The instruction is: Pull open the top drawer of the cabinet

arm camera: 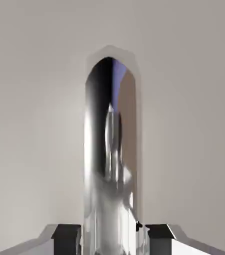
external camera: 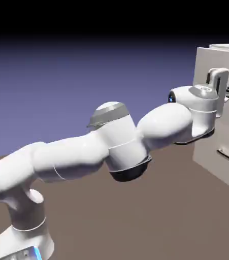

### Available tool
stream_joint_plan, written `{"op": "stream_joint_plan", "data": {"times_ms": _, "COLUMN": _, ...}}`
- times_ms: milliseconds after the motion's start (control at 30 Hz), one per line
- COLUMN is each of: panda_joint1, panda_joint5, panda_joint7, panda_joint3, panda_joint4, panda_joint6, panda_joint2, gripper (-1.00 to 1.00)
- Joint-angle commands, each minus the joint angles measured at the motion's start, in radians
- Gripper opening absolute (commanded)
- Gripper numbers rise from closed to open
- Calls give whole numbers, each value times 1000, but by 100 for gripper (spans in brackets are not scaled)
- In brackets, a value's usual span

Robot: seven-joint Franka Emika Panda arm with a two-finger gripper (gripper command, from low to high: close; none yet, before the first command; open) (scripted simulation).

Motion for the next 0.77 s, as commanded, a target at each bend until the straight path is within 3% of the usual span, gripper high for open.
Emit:
{"op": "stream_joint_plan", "data": {"times_ms": 0, "panda_joint1": -24, "panda_joint5": -3, "panda_joint7": 10, "panda_joint3": 9, "panda_joint4": -36, "panda_joint6": -13, "panda_joint2": -7, "gripper": -100}}
{"op": "stream_joint_plan", "data": {"times_ms": 633, "panda_joint1": -540, "panda_joint5": 5, "panda_joint7": 146, "panda_joint3": 283, "panda_joint4": -706, "panda_joint6": -215, "panda_joint2": -88, "gripper": -100}}
{"op": "stream_joint_plan", "data": {"times_ms": 667, "panda_joint1": -540, "panda_joint5": 5, "panda_joint7": 146, "panda_joint3": 283, "panda_joint4": -706, "panda_joint6": -215, "panda_joint2": -88, "gripper": 100}}
{"op": "stream_joint_plan", "data": {"times_ms": 733, "panda_joint1": -573, "panda_joint5": 10, "panda_joint7": 149, "panda_joint3": 305, "panda_joint4": -742, "panda_joint6": -223, "panda_joint2": -86, "gripper": 100}}
